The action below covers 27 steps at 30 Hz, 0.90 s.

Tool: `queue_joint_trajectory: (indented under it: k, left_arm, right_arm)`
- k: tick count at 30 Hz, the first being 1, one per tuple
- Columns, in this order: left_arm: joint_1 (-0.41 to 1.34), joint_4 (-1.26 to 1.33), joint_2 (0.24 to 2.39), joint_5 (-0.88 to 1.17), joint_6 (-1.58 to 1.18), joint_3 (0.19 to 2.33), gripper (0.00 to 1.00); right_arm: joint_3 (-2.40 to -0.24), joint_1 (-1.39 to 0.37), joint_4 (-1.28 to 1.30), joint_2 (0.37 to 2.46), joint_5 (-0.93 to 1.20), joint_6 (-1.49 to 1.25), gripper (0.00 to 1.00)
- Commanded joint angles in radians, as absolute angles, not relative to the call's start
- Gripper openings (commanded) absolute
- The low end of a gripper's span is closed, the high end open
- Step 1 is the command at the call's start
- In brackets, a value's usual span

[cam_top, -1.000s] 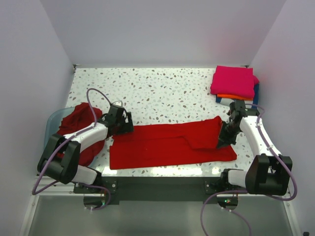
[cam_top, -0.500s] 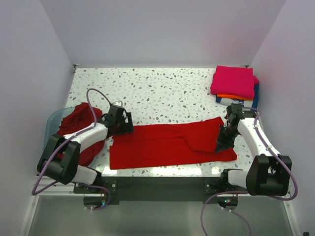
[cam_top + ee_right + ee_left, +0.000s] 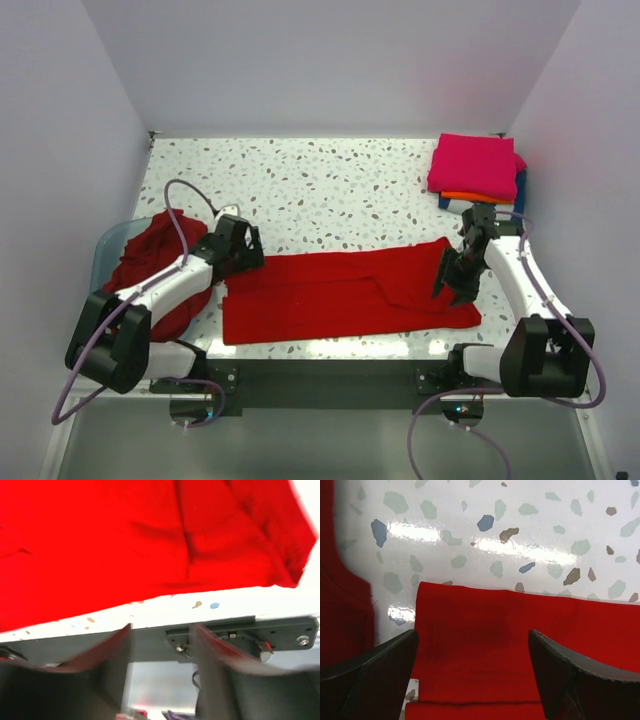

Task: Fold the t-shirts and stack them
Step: Fold the tshirt

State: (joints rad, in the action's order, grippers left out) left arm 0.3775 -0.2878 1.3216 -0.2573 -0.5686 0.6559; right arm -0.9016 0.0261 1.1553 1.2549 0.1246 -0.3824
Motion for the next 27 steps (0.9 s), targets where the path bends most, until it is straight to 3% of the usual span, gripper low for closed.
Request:
queue_joint_trajectory:
  k: [1, 7, 15, 27]
  left_arm:
    - [0.396, -0.299, 1.263, -0.331, -0.598, 0.650, 0.95]
    - [0.469, -0.290, 1.255, -0.371, -0.591, 0.667, 0.96]
    - [0.537, -0.261, 1.290, -0.354, -0.575, 0.666, 0.96]
    - [0.571, -0.155, 1.353, -0.330, -0.603, 0.575, 0.96]
  right_arm:
    - [-1.026, 0.021, 1.167, 1.247, 0.086, -0.348, 0.59]
    - [-1.114, 0.021, 1.063, 1.299, 0.139, -0.307, 0.64]
    - [-1.013, 0.008, 0.743, 1.485, 0.285, -0.347, 0.63]
    - [-0.997, 0.008, 0.592, 1.721, 0.206, -0.345, 0.62]
